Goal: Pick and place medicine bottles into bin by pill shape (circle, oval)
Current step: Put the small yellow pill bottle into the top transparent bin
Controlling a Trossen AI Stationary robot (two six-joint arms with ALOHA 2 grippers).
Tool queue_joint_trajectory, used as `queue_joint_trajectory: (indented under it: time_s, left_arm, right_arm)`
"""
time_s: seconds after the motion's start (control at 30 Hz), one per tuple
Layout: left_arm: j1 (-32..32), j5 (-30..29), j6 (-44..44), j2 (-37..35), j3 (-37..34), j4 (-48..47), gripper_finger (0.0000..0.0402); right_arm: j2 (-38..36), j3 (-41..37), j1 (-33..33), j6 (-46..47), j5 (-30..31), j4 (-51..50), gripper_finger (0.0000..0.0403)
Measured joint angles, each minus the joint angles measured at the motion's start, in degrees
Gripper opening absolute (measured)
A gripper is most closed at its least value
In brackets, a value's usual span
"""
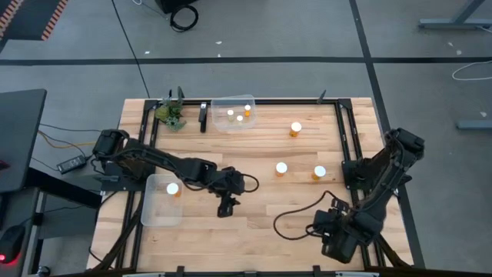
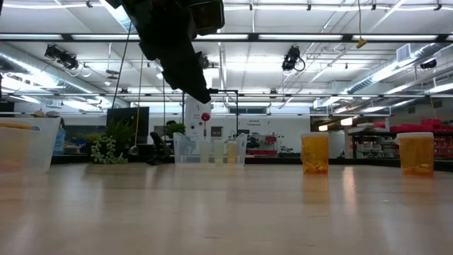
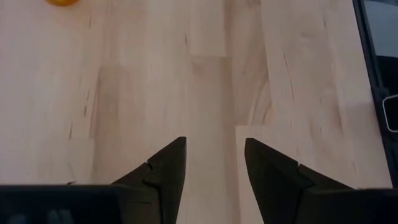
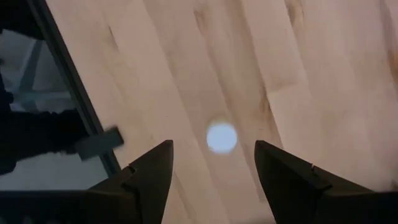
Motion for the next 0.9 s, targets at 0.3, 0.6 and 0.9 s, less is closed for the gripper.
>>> queue_joint_trajectory:
  time_s: [0.3, 0.6, 0.9]
  left_arm:
    - [-0.1, 0.0, -0.3, 0.0, 0.0, -1.2, 0.0172]
    - [0.1, 0.0, -0.2, 0.0, 0.0, -1.4, 0.0172]
    - [0.8, 0.0, 0.2, 0.0, 0.0, -1.5, 0.0172]
  right_arm:
    - [0.0, -1.0, 5.9, 4.6, -2.7, -2.9, 0.0232]
    - [0.0, -9.1, 7.5, -0.1, -3.5, 2.4, 0.0232]
    - [0.0, -18.1, 4.7, -5.3, -2.6, 14.1, 0.0232]
